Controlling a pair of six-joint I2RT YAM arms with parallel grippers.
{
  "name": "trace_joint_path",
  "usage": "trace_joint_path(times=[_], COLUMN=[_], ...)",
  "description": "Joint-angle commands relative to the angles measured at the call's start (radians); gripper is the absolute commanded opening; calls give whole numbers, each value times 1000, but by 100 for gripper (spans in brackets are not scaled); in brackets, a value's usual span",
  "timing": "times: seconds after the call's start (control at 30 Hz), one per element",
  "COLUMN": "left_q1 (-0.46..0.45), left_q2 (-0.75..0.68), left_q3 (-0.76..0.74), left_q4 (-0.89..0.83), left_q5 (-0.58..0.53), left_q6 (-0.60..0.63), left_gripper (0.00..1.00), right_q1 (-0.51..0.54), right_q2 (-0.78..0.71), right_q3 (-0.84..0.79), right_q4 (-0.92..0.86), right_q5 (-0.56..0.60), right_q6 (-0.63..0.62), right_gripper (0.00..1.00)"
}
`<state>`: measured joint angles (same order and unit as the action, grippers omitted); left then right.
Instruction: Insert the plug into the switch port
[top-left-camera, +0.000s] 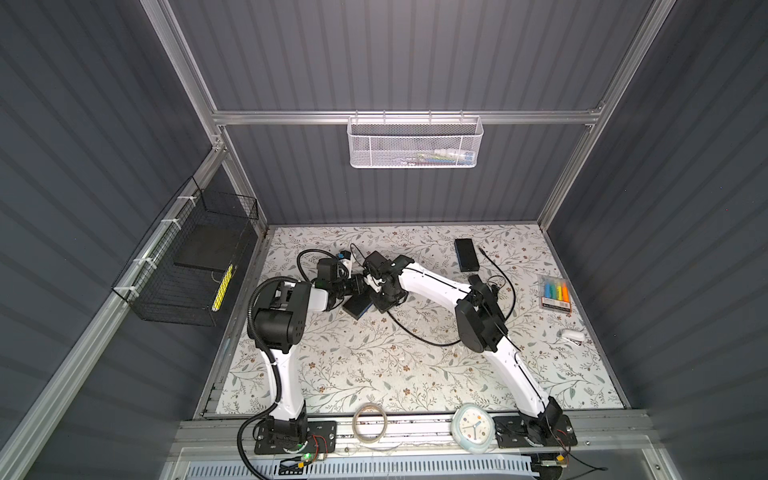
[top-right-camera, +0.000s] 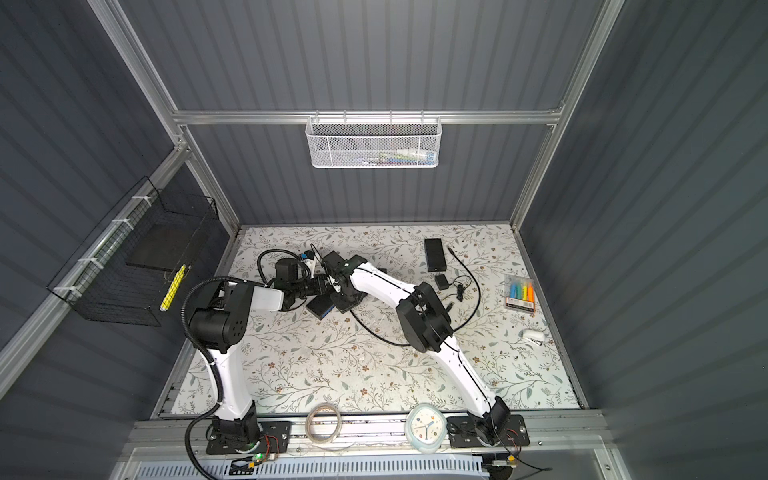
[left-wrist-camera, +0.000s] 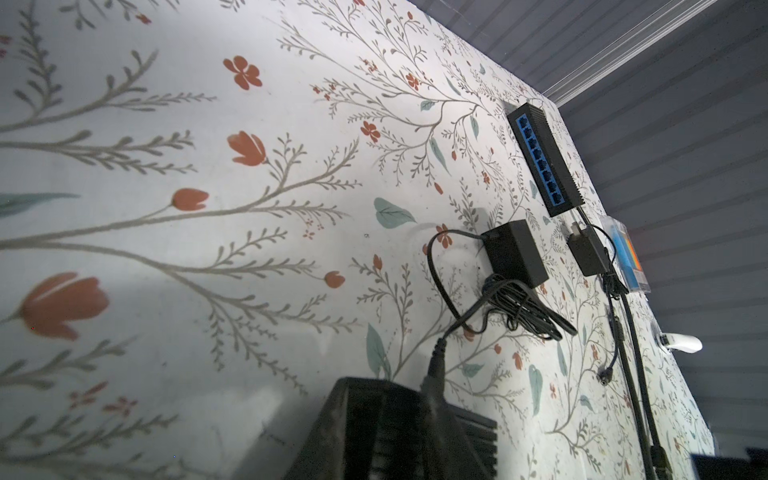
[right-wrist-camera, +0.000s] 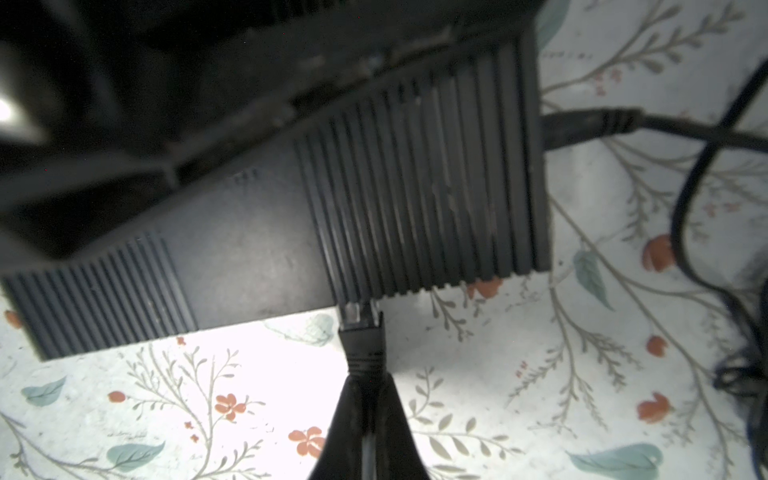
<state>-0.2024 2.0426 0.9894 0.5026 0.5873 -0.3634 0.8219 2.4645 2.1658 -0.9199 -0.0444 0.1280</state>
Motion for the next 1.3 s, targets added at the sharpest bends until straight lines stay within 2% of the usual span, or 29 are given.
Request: trace_joint_path(times=[0.0, 0.2, 0.33, 0.5, 0.57, 0.63, 0.73, 0.8, 0.87, 0.93, 0.97, 1.0, 1.03, 1.17, 1.27], left_q1=[-104, -47, 5, 46, 46, 47, 31, -14, -69, -100, -108, -112, -118, -150, -174], left_q2=[58, 10, -25, -67, -92, -120, -179, -231, -278, -319, -340, -353, -365, -367, -331], left_q3=[-49, 14, 48, 136, 185, 238, 304, 334, 333, 301, 268, 242, 217, 173, 185], left_q4=[-264, -342, -369, -423, -454, -500, -574, -673, -756, -793, -793, -796, -809, -882, -947], left_q5=[125, 104, 82, 50, 11, -42, -78, -199, -369, -435, -463, -476, -495, -532, -561], left_q6=[-49, -11, -8, 12, 31, 58, 144, 265, 372, 427, 440, 452, 465, 549, 604], left_gripper=[31, 40, 45, 56, 62, 73, 79, 84, 88, 89, 90, 92, 95, 100, 100], right_q1=[22, 22, 21, 18, 11, 1, -22, -47, -76, -103, -116, -126, -135, -172, -210], right_q2=[-22, -64, -148, -302, -367, -443, -592, -698, -800, -897, -943, -977, -1012, -1113, -1160], right_q3=[65, -57, -209, -413, -493, -586, -752, -855, -955, -1038, -1077, -1106, -1127, -1212, -1272], right_q4=[409, 449, 509, 575, 572, 585, 633, 661, 682, 704, 716, 721, 718, 741, 785], right_q5=[-29, -64, -46, -21, -11, 9, 30, 40, 48, 59, 56, 48, 46, 36, -34], right_q6=[-14, -60, -83, -129, -152, -156, -136, -118, -100, -93, -96, -103, -108, -92, -52], right_gripper=[0, 2, 16, 42, 44, 46, 47, 47, 49, 54, 59, 86, 99, 99, 99])
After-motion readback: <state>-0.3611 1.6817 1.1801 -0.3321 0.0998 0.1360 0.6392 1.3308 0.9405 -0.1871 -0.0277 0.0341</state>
